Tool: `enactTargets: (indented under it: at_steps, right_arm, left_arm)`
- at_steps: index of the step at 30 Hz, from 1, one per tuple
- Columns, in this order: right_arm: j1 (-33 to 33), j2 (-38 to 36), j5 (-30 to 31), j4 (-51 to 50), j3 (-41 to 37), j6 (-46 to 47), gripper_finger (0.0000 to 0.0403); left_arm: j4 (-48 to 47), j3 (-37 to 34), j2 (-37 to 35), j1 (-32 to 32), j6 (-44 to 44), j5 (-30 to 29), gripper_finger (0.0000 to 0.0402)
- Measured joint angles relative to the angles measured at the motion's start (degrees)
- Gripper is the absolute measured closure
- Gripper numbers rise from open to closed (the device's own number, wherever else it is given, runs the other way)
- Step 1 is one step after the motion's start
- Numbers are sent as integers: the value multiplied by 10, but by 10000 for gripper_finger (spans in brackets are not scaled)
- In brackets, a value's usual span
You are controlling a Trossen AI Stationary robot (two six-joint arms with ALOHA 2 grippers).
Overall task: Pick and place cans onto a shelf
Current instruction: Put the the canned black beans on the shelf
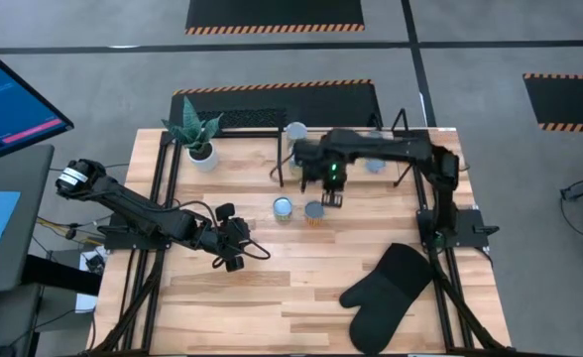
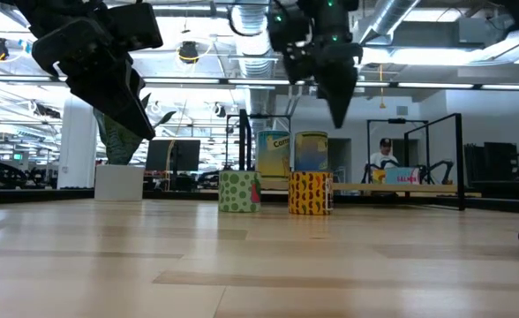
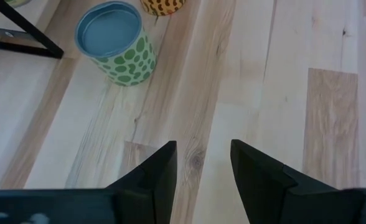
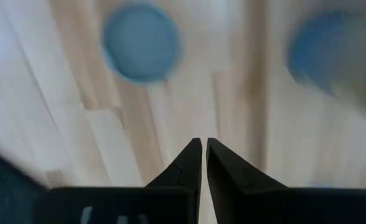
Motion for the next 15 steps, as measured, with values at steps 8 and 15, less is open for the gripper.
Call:
enactTargets:
  at_steps: [8, 15]
  right_arm:
    - [80, 0, 0, 95, -69, -73, 354]
    - [92, 1, -1, 164, -127, -123, 354]
  left_arm:
    - [-2, 0, 0, 0, 0, 0, 262]
    - [-3, 0, 0, 0, 0, 0, 262]
